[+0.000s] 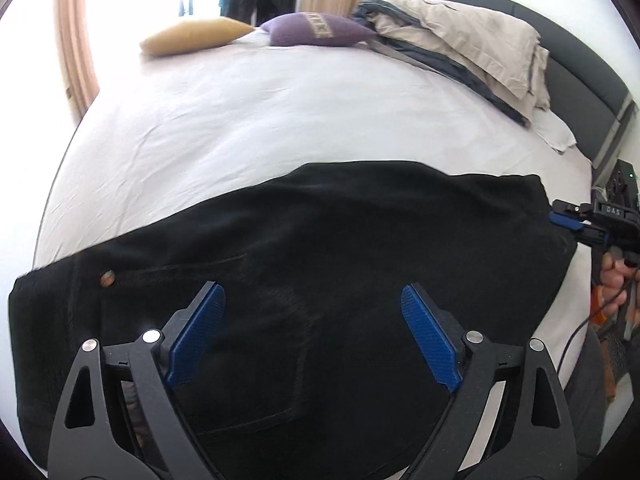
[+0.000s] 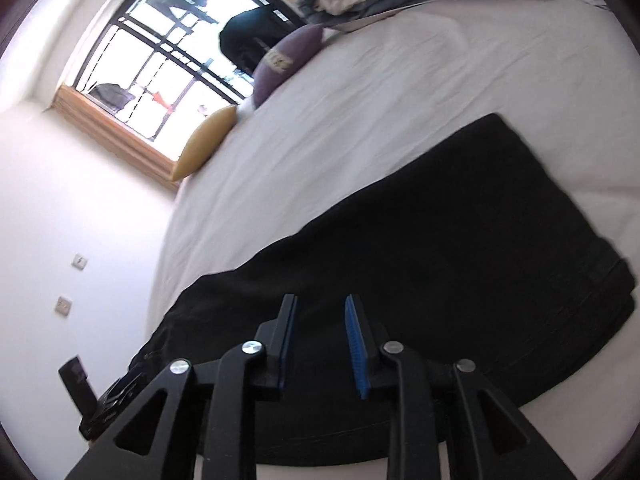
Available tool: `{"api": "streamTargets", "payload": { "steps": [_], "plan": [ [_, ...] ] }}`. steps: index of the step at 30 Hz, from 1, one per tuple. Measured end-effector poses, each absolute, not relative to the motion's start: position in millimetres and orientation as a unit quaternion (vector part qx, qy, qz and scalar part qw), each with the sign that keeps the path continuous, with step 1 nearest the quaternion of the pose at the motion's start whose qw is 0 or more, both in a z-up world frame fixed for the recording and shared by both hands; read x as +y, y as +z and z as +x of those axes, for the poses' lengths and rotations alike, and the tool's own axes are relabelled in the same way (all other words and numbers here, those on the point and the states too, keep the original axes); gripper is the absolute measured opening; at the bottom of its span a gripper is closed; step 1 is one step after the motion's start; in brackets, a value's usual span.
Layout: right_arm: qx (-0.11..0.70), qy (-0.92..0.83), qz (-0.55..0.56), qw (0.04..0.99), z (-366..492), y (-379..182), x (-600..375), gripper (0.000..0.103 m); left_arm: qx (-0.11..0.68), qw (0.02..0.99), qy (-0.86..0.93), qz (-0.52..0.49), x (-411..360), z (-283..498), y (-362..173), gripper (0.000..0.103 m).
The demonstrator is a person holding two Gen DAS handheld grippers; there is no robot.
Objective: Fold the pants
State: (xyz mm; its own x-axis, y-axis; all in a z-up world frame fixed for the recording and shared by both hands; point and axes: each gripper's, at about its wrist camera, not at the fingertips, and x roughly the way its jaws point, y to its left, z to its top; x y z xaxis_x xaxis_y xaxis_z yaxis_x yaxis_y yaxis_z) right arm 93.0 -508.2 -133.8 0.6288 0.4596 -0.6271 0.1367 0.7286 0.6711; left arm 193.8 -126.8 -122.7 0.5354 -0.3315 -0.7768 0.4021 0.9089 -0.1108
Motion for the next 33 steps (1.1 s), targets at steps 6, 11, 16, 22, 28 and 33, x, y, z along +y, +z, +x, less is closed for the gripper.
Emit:
{"api": "streamTargets", "payload": {
  "steps": [6, 11, 16, 22, 28, 33],
  "plan": [
    [0.451, 0.069, 0.389, 0.801, 74.1, -184.3, -522.4, 0.006, 0.488, 0.840, -0.196, 0.133, -154.5, 212.2, -174.3, 0.092],
    [0.389, -0.121, 0.435, 0.803, 6.0, -170.6, -613.3, 0.017, 0.492, 0.848, -0.150, 0.127, -113.7, 192.2, -169.5, 0.091],
    [0.345, -0.128, 0.516, 0.773, -11.9, -177.2, -634.9, 0.069, 0.473, 0.863, -0.156, 0.087, -112.7, 181.2, -148.7, 0.091],
    [0.311, -0.136, 0.574, 0.745, -8.3, -196.9, -653.7, 0.069, 0.474, 0.853, -0.213, 0.056, -169.6, 206.5, -150.1, 0.091],
    [0.290, -0.140, 0.602, 0.730, -3.9, -200.1, -657.7, 0.069, 0.495, 0.834, -0.241, 0.035, -219.6, 231.6, -169.6, 0.091],
    [0.256, -0.136, 0.628, 0.722, 1.5, -205.1, -660.1, 0.064, 0.503, 0.830, -0.234, 0.062, -240.8, 235.0, -196.9, 0.092]
  ]
}}
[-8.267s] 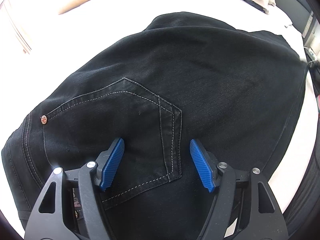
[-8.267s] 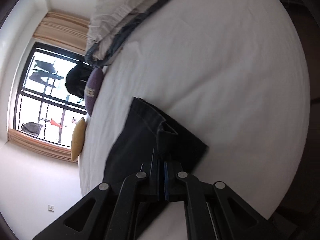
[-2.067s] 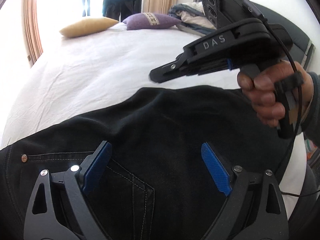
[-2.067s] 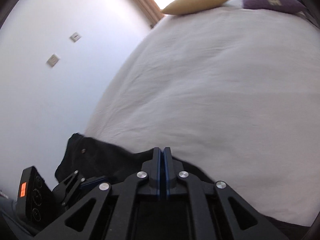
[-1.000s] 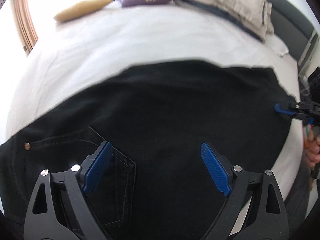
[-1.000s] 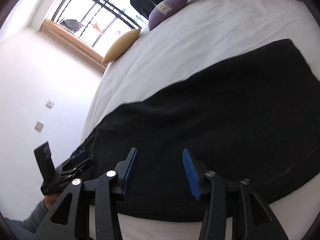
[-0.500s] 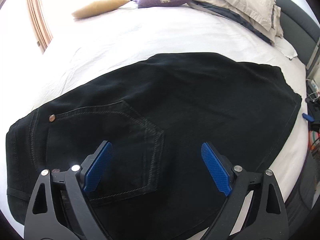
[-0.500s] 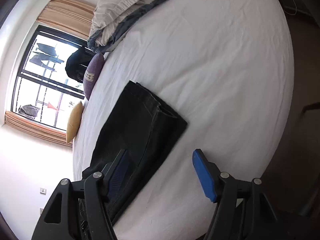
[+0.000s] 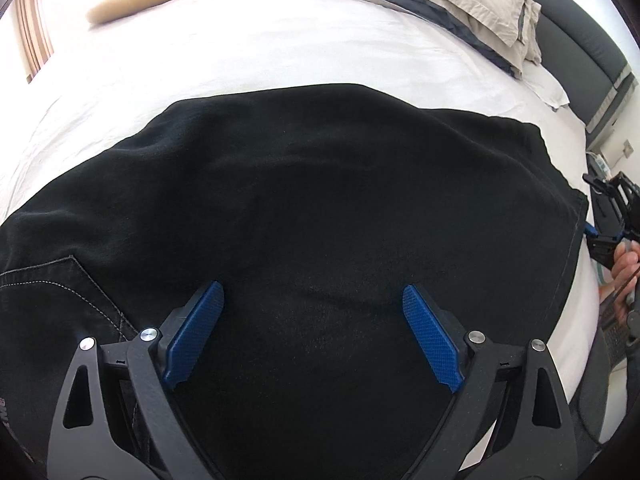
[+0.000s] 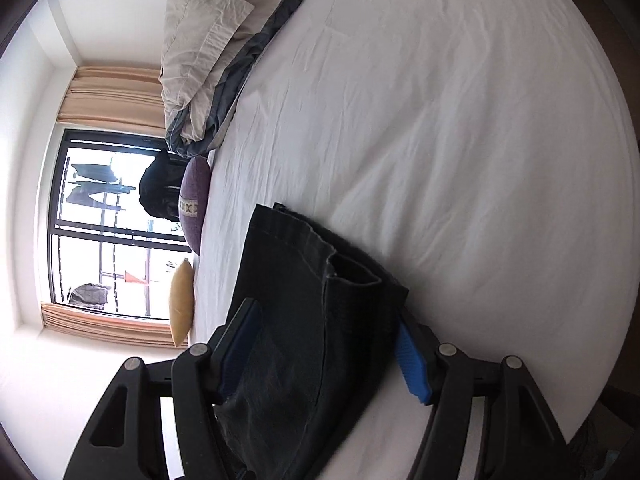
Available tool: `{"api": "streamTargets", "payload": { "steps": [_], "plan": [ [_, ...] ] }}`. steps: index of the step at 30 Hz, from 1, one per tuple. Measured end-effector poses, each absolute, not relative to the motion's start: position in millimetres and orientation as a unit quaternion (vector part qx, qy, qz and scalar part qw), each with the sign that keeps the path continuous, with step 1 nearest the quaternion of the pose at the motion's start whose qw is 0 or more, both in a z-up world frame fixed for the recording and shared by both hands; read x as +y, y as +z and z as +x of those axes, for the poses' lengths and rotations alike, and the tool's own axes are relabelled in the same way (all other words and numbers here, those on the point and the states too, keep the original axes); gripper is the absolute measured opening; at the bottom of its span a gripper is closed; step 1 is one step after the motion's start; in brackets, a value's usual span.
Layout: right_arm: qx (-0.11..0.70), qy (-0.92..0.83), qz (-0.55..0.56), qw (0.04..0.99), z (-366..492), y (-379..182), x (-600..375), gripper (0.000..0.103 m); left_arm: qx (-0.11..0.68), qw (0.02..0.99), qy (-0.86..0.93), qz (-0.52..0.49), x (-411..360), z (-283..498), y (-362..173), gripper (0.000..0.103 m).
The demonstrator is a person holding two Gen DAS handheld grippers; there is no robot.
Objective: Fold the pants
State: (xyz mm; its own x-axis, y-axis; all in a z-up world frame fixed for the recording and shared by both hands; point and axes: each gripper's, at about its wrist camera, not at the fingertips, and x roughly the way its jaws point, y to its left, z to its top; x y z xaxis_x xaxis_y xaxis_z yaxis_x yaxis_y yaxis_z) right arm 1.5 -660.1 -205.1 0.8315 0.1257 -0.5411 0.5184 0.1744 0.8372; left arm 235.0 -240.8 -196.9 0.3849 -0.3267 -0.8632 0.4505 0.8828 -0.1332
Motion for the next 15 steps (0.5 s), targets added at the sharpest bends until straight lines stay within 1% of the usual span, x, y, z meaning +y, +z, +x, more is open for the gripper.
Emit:
{"api": "streamTargets", "payload": {
  "steps": [1, 2, 3, 4, 5, 6, 9, 13, 15],
  "plan": [
    [0.255, -0.130, 0.629, 0.723, 5.0, -205.9, -659.6, 0.061, 0.502, 0.830, -0.234, 0.064, -242.2, 234.8, -198.8, 0.092],
    [0.254, -0.124, 0.630, 0.723, 7.7, -207.1, -659.1, 0.055, 0.502, 0.830, -0.233, 0.065, -242.9, 234.3, -200.4, 0.092],
    [0.254, -0.120, 0.631, 0.723, 7.6, -207.6, -658.0, 0.045, 0.502, 0.830, -0.232, 0.067, -239.2, 232.7, -204.8, 0.092],
    [0.254, -0.118, 0.635, 0.720, 8.8, -210.1, -657.7, 0.038, 0.502, 0.830, -0.232, 0.069, -237.8, 232.1, -207.1, 0.092],
    [0.250, -0.117, 0.644, 0.714, 8.5, -214.0, -657.7, 0.024, 0.502, 0.830, -0.232, 0.069, -240.0, 232.7, -207.8, 0.093],
    [0.242, -0.117, 0.655, 0.707, 6.4, -217.9, -657.8, 0.016, 0.502, 0.830, -0.232, 0.068, -243.4, 233.4, -209.4, 0.093],
    [0.226, -0.126, 0.666, 0.700, -1.3, -222.6, -657.2, 0.009, 0.503, 0.829, -0.235, 0.062, -229.9, 230.0, -209.7, 0.093],
    [0.230, -0.144, 0.644, 0.715, 1.0, -212.1, -652.2, 0.007, 0.501, 0.830, -0.237, 0.056, -226.8, 229.0, -210.2, 0.093],
    [0.242, -0.153, 0.612, 0.737, 7.5, -195.6, -645.7, 0.007, 0.500, 0.831, -0.238, 0.054, -225.8, 228.7, -210.3, 0.093]
  ]
}}
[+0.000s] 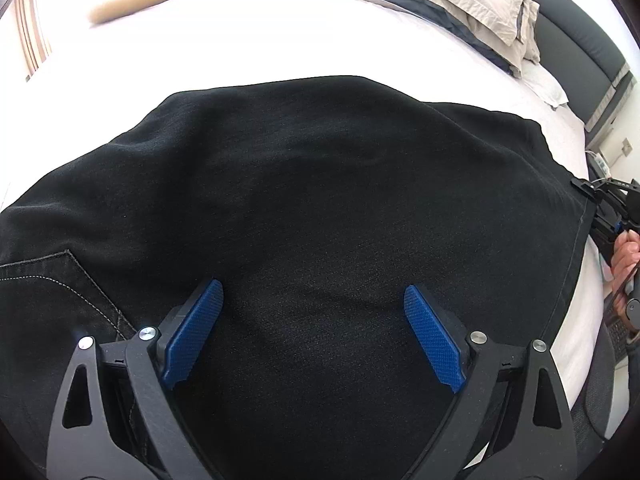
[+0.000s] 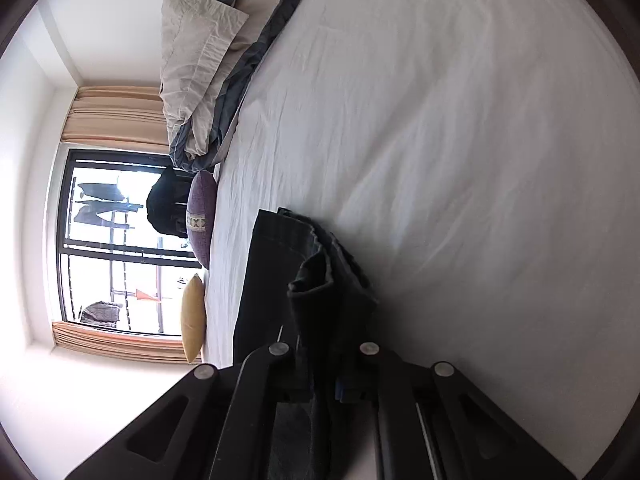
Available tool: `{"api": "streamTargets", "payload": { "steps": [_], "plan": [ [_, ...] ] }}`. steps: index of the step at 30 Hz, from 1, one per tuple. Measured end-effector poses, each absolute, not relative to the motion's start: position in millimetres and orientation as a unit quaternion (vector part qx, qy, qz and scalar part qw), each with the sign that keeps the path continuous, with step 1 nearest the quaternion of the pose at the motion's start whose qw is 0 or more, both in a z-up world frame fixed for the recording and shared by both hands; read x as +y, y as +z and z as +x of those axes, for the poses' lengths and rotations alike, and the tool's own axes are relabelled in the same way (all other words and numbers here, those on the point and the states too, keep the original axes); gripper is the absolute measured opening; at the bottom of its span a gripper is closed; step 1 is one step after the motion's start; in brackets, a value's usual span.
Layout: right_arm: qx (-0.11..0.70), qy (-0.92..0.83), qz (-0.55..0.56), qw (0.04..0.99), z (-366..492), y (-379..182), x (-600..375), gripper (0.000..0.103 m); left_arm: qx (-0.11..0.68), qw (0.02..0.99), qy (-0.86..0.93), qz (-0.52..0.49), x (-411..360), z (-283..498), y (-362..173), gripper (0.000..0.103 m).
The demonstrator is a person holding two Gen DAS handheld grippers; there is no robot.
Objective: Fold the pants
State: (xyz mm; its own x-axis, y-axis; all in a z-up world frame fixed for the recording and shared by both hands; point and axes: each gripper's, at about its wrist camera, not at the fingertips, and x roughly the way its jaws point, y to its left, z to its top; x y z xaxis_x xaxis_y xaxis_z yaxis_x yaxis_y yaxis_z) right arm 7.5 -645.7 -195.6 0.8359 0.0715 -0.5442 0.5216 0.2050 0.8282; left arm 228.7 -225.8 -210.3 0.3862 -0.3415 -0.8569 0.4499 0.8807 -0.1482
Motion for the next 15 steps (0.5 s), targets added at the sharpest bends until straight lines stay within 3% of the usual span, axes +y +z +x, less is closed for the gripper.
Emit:
{"api": "streamTargets", "payload": {
  "steps": [3, 6, 10, 13, 15],
  "plan": [
    [0.278, -0.131, 0.509, 0.804, 33.9, -148.5, -613.7, 0.007, 0.499, 0.831, -0.240, 0.052, -220.0, 227.5, -209.1, 0.093],
    [0.368, -0.034, 0.292, 0.882, 80.1, -103.5, -522.5, 0.007, 0.498, 0.832, -0.241, 0.046, -211.4, 226.3, -208.4, 0.093],
    [0.478, 0.055, 0.002, 0.876, 97.4, -123.6, -393.5, 0.007, 0.496, 0.834, -0.242, 0.035, -207.9, 225.5, -207.8, 0.092],
    [0.490, 0.043, -0.084, 0.866, 93.4, -147.7, -359.1, 0.007, 0.496, 0.834, -0.239, 0.030, -203.3, 224.6, -202.1, 0.092],
    [0.483, 0.031, -0.063, 0.873, 91.6, -146.2, -362.3, 0.007, 0.506, 0.829, -0.239, -0.012, -196.5, 227.9, -194.0, 0.093]
  ]
}}
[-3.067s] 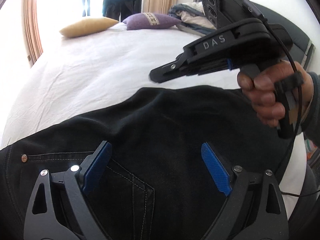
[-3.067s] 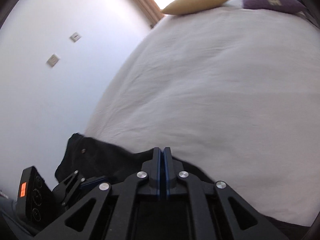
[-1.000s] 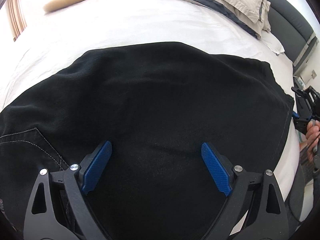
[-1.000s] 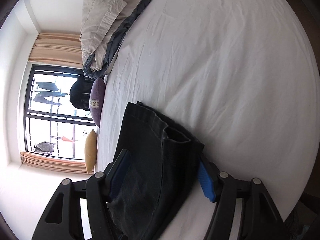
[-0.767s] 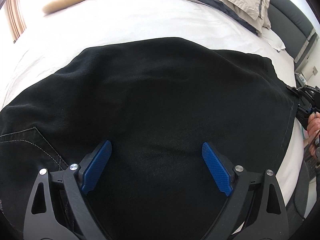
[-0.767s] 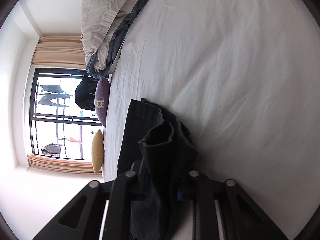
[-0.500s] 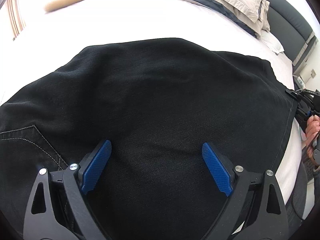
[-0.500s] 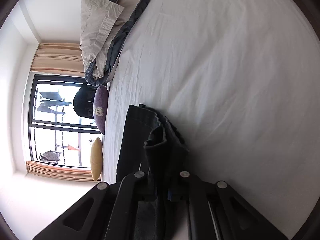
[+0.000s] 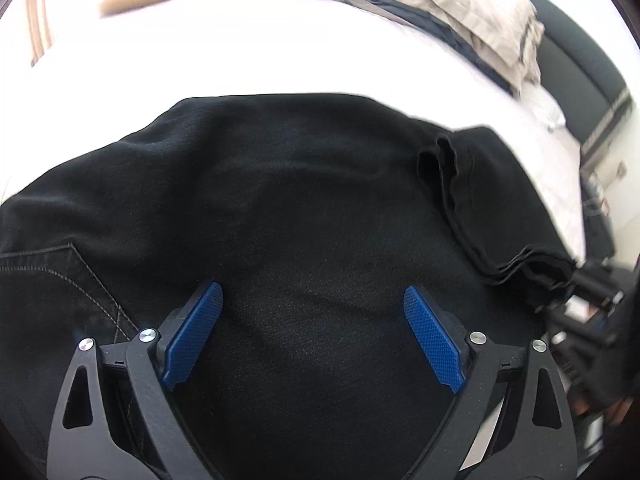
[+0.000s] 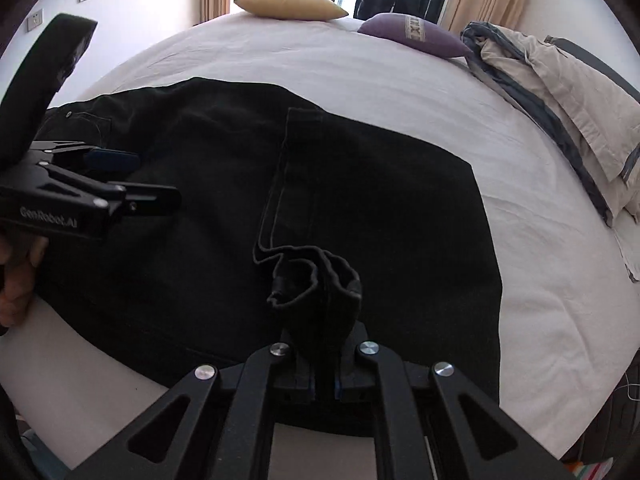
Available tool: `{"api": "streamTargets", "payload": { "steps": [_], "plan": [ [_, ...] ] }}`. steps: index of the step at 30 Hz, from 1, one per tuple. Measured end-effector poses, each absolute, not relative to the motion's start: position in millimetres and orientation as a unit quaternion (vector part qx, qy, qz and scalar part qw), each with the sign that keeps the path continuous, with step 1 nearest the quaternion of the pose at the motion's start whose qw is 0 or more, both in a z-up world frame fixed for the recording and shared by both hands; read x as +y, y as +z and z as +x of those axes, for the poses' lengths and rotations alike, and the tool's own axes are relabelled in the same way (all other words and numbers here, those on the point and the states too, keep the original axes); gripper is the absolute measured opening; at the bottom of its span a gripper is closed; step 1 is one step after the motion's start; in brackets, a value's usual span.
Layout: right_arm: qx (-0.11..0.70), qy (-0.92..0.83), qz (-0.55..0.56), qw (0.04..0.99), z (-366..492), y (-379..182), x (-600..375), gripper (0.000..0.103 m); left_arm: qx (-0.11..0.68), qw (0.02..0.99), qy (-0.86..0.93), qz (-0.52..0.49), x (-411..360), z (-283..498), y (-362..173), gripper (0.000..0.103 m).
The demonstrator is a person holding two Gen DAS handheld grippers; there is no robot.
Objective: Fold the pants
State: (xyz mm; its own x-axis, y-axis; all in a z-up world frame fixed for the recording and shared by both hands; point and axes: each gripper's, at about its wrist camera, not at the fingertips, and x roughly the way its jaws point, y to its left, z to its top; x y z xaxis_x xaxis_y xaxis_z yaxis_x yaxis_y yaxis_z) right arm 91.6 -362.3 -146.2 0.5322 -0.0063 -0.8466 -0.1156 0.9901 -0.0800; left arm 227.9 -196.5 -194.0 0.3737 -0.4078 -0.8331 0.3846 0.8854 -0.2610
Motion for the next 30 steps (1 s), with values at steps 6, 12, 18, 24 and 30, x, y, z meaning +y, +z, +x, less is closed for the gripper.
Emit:
{"api": "streamTargets", "payload": {
  "steps": [6, 12, 18, 24, 30],
  "plan": [
    [0.429, 0.003, -0.073, 0.900, 77.4, -124.6, -351.1, 0.007, 0.517, 0.792, -0.293, -0.137, -200.5, 240.8, -155.2, 0.094],
    [0.383, -0.008, -0.061, 0.922, 62.2, -106.1, -332.0, 0.008, 0.584, 0.734, -0.293, -0.186, -216.3, 255.8, -173.4, 0.094],
    [0.384, 0.015, -0.086, 0.919, 49.4, -103.7, -300.4, 0.008, 0.591, 0.703, -0.307, -0.250, -199.6, 253.8, -182.3, 0.094],
    [0.379, 0.031, -0.105, 0.919, 48.8, -94.7, -274.8, 0.008, 0.608, 0.692, -0.306, -0.241, -188.6, 260.7, -189.6, 0.029],
    [0.377, 0.058, -0.122, 0.916, 52.2, -89.7, -241.8, 0.008, 0.594, 0.709, -0.320, -0.205, -163.5, 265.2, -173.9, 0.010]
  ]
}}
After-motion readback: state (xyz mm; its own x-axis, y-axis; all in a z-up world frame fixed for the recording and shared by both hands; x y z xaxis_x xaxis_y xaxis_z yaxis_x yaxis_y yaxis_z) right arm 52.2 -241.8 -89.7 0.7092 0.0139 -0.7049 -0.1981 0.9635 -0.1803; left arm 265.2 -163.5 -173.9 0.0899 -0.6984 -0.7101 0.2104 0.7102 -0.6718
